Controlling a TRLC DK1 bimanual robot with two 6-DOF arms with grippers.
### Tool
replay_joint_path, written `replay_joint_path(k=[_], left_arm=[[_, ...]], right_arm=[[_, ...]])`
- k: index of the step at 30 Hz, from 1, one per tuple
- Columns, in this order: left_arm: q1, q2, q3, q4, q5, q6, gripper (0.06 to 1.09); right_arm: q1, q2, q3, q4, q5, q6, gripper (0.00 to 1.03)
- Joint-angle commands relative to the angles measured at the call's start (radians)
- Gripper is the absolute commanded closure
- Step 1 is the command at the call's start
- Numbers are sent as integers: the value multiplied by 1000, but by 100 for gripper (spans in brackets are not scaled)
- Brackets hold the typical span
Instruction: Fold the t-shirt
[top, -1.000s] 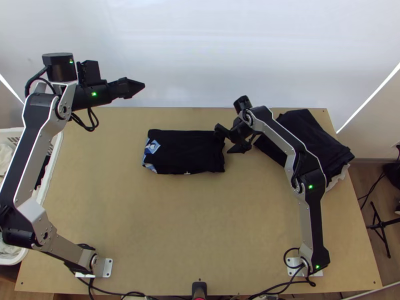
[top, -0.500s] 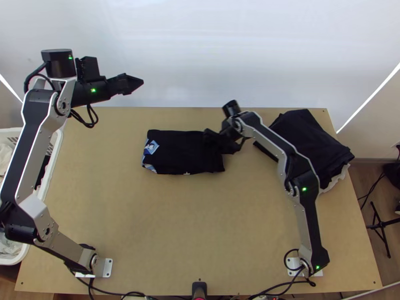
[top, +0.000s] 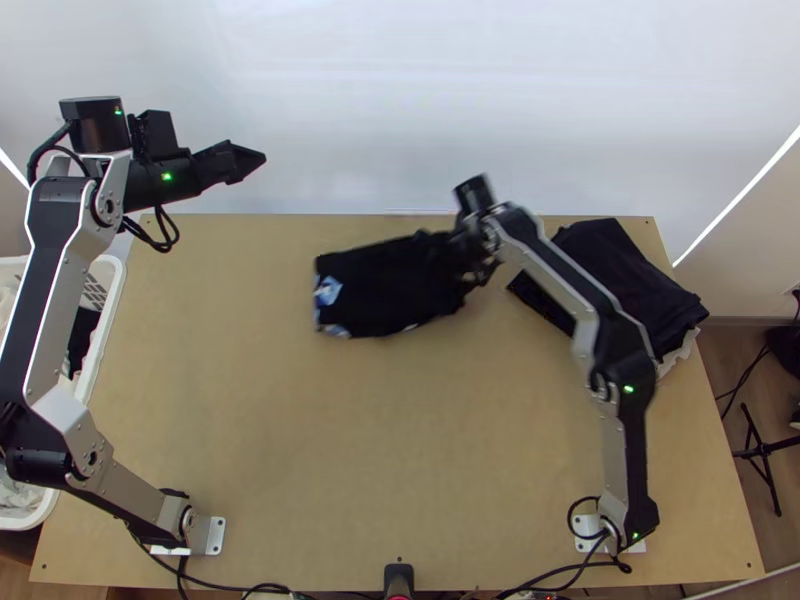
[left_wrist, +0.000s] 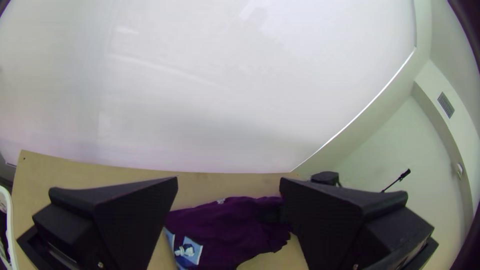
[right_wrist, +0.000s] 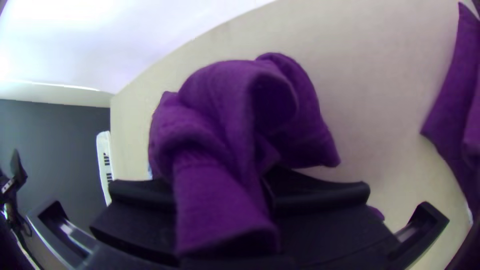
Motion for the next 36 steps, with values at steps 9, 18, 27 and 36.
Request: replay_joint_path(k=[9,18,27,36], left_arm=[[0,14,-4,2,12,-3,10],[-23,31,1,18,13,-17,10],[-41,42,1,19,13,-21,10],[-44,41,16,19,13,-21,10]], right_arm=[[-137,-311,28,-8,20,138,100],[-209,-388,63,-20,166,238,100],[-273,-402,168,-122,189,229,100],[-358,-451,100,-165,157,43,100]])
